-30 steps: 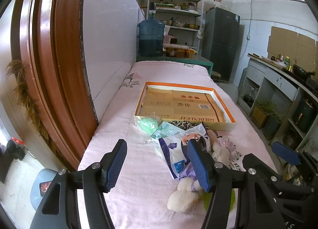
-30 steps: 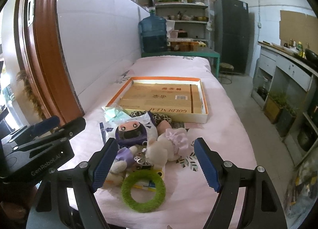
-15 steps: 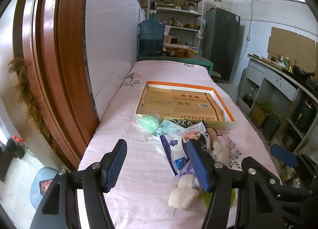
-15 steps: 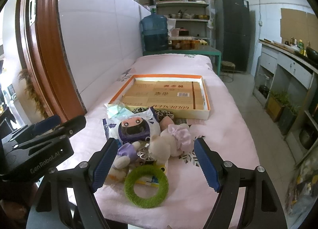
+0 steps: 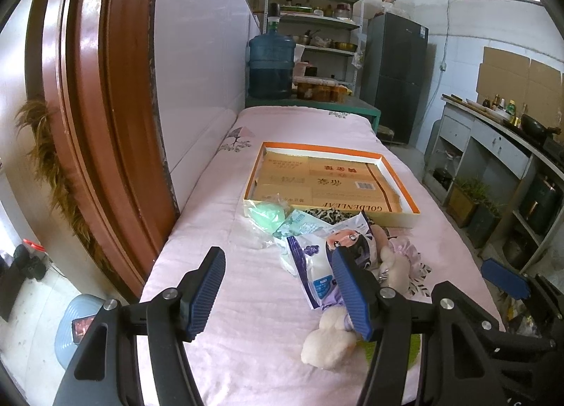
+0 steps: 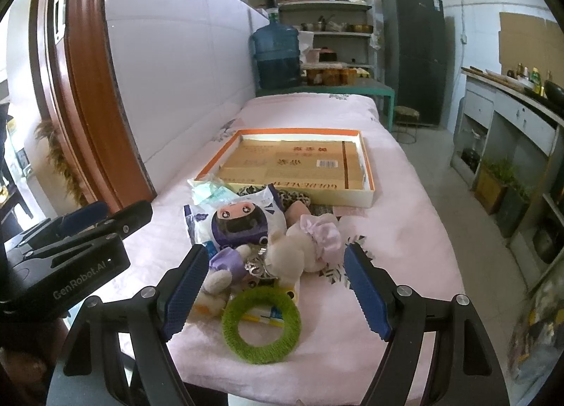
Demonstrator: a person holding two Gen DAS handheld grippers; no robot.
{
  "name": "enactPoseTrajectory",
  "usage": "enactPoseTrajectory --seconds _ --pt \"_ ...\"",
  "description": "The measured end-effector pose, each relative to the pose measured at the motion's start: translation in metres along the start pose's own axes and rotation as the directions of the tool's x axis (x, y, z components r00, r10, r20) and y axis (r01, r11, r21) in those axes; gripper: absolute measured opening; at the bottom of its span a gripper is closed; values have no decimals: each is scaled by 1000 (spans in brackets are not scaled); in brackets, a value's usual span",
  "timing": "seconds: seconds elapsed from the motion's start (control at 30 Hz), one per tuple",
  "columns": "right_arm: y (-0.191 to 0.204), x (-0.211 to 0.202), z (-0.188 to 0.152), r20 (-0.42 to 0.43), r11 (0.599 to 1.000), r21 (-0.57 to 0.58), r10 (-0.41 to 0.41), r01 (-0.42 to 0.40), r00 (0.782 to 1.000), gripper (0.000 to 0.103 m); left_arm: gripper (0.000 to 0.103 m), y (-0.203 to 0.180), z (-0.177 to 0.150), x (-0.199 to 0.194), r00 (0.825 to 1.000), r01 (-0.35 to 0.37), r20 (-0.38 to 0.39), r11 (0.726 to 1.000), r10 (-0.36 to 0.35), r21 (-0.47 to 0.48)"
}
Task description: Organize soft objects
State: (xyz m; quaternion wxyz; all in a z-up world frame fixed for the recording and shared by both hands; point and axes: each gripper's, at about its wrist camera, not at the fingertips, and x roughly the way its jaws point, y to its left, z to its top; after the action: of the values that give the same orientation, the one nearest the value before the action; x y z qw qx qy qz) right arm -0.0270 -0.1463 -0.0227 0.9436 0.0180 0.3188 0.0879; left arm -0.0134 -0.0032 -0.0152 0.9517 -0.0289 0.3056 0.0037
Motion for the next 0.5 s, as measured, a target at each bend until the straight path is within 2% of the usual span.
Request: enactPoseTrajectory --seconds 0.5 --pt "-11 3 -8 -15 1000 27 1 -1 1000 80 63 4 0 6 1000 -5 -20 1000 5 5"
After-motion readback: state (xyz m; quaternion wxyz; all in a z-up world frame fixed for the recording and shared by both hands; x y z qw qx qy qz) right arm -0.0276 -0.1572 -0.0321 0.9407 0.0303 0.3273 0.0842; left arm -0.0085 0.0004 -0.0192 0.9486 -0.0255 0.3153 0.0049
